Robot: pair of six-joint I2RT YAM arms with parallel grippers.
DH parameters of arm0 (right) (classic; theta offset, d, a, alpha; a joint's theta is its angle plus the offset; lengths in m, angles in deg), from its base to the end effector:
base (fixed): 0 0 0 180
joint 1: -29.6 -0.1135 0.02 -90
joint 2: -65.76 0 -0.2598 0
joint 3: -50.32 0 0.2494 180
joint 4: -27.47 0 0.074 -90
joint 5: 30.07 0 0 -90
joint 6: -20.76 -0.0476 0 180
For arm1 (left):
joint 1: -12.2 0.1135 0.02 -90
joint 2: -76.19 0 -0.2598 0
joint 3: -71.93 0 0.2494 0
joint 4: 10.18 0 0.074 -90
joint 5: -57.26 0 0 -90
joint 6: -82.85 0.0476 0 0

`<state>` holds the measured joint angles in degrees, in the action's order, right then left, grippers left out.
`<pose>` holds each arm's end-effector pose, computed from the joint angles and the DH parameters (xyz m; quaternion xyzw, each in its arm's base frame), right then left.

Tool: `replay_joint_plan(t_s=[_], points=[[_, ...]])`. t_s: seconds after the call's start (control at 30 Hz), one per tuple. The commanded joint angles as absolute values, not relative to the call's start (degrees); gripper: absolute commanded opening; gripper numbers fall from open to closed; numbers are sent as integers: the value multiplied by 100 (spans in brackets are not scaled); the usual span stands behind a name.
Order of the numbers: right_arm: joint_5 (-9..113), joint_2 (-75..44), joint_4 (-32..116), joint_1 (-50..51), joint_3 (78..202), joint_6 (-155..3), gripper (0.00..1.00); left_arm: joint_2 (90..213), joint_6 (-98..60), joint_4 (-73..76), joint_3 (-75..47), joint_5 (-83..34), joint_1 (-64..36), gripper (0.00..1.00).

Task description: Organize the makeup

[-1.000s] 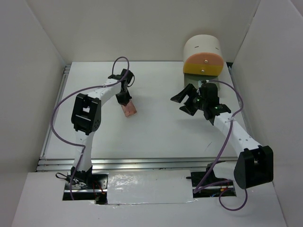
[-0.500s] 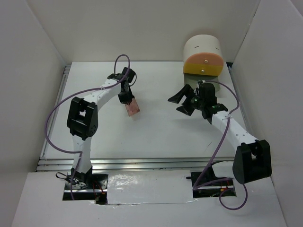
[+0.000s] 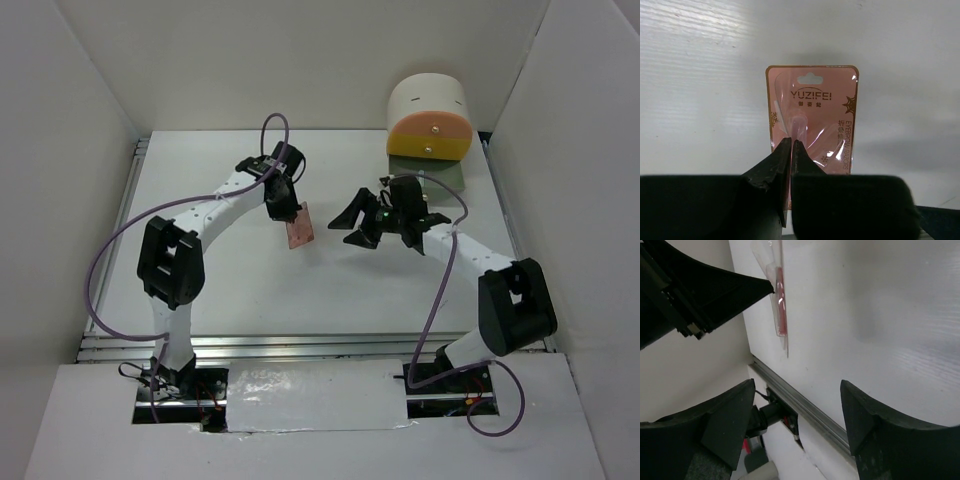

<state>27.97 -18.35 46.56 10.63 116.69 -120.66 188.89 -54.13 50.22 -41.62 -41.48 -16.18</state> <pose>0.2967 0.1286 0.2274 0.1219 0.8599 0.4492 0.2097 0.3826 -0.1985 0.2525 -0.1752 0.9462 -0.1019 0.2522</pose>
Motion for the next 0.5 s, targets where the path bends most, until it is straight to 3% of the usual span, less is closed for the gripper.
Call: replay_joint_plan(t_s=[0.0,0.27,0.47], points=[[2566,-2071,4157,903,12031,-12127,75,18579,-5540,5120,-4359,-3978,-1768,0],[2539,-2695,4157,578,12515,-12110,66,18412,-5575,5252,-4456,-3899,-1918,0],[2452,-2880,3964,385,12559,-12268,53,18236,-5513,5270,-4386,-3942,-1918,0]])
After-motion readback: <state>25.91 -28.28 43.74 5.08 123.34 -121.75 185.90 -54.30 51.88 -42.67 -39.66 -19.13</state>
